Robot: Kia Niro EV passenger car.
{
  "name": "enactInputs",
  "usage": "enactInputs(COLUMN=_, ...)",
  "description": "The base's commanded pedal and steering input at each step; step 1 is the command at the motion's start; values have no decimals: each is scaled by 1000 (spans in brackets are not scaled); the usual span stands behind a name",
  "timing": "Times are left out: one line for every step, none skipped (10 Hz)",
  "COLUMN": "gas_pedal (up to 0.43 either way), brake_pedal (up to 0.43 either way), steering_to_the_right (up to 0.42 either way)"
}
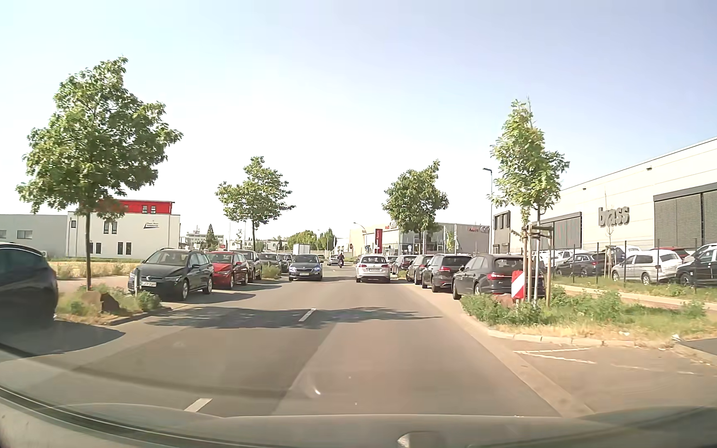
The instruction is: Follow the waypoints while adhering to traffic rules and regulations
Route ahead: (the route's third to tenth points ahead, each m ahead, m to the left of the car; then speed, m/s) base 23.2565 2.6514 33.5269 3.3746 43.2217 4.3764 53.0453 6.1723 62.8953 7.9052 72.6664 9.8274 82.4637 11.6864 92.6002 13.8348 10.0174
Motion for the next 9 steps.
enactInputs(gas_pedal=130, brake_pedal=30, steering_to_the_right=0)
enactInputs(gas_pedal=130, brake_pedal=30, steering_to_the_right=0)
enactInputs(gas_pedal=130, brake_pedal=30, steering_to_the_right=-1)
enactInputs(gas_pedal=130, brake_pedal=30, steering_to_the_right=-1)
enactInputs(gas_pedal=130, brake_pedal=30, steering_to_the_right=-2)
enactInputs(gas_pedal=130, brake_pedal=30, steering_to_the_right=-6)
enactInputs(gas_pedal=130, brake_pedal=30, steering_to_the_right=-7)
enactInputs(gas_pedal=130, brake_pedal=30, steering_to_the_right=-7)
enactInputs(gas_pedal=130, brake_pedal=30, steering_to_the_right=-7)
